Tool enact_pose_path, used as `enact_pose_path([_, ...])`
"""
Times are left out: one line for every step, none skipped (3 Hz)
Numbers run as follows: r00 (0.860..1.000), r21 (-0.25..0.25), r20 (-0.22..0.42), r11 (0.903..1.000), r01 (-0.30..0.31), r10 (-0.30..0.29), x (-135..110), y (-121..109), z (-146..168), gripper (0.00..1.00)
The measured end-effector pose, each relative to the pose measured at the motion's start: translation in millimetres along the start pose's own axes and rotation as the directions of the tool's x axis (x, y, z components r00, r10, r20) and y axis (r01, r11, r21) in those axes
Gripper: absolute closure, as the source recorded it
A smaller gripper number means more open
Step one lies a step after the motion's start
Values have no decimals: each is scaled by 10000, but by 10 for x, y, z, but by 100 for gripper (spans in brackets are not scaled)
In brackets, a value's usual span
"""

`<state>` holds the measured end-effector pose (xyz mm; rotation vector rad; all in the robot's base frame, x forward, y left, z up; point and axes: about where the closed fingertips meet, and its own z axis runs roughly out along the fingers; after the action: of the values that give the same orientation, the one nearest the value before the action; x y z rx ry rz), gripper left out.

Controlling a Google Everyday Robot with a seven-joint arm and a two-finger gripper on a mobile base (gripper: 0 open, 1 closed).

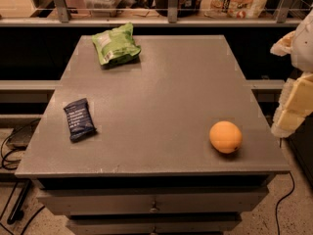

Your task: Move orange near green rice chip bag

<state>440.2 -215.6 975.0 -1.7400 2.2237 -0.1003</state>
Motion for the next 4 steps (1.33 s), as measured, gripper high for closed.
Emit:
enact_pose_path([9934, -460, 1117, 9985, 303, -250, -58, 89, 242, 0])
enact_pose_path([9800, -645, 1962, 9969, 460, -325, -102, 157, 524, 0])
enact_pose_path([9656, -1086, 2595, 9929, 487, -190, -183, 235, 861, 0])
enact_pose_path([9569, -1601, 2905, 9860, 464, 21, -233, 330, 1143, 0])
